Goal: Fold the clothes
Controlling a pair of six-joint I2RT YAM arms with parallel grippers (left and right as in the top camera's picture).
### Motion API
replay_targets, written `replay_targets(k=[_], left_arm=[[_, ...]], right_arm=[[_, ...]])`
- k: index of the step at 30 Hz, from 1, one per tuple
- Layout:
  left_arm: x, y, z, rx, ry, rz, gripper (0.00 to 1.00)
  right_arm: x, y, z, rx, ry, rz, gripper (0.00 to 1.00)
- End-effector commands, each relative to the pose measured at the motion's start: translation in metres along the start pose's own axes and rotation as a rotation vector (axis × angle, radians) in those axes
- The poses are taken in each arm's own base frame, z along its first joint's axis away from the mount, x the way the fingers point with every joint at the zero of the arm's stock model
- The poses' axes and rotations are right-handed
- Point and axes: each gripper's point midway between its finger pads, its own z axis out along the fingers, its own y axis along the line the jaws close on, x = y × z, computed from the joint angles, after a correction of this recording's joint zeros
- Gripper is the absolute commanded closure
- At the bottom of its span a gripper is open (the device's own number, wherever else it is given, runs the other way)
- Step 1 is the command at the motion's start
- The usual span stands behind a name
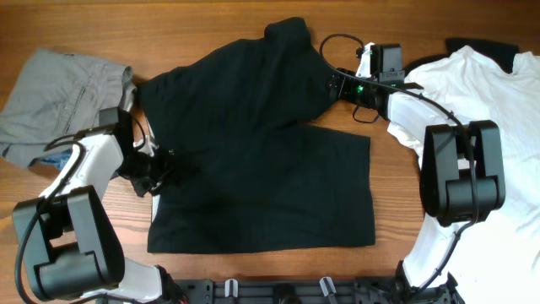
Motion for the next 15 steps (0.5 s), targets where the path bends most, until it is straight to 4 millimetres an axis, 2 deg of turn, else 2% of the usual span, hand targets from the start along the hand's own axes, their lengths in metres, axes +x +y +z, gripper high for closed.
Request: replay_targets(k=[1,3,5,8,11,15], left_arm=[[0.000,-0.034,-0.009,0.172,0.004,0.079,0.68],[-0.003,-0.041,-0.014,0.196,-0.002,0.087,0.69],[-0.005,-0.048,-0.021,0.214,-0.012,0.116,0.70],[-0.006,-0.054,-0.033,0.222,-0.038,0.147,0.70],[-0.007,-0.061,-0.048,0.235,-0.084,0.184,0.70],[-0.009,-0.069,-0.064,0.255,-0.150,0.222,0.70]], right_arm=[[0.017,-0.005,0.017,0.005,0.050,0.011,0.60],[0.018,-0.006,0.018,0.007,0.054,0.012,0.83],[0.012,-0.009,0.014,0.011,0.038,0.019,0.96],[-0.012,-0.017,-0.006,0.014,-0.024,0.036,0.96],[-0.043,-0.033,-0.039,0.027,-0.109,0.069,0.96],[-0.052,-0.043,-0.067,0.032,-0.123,0.097,0.96]])
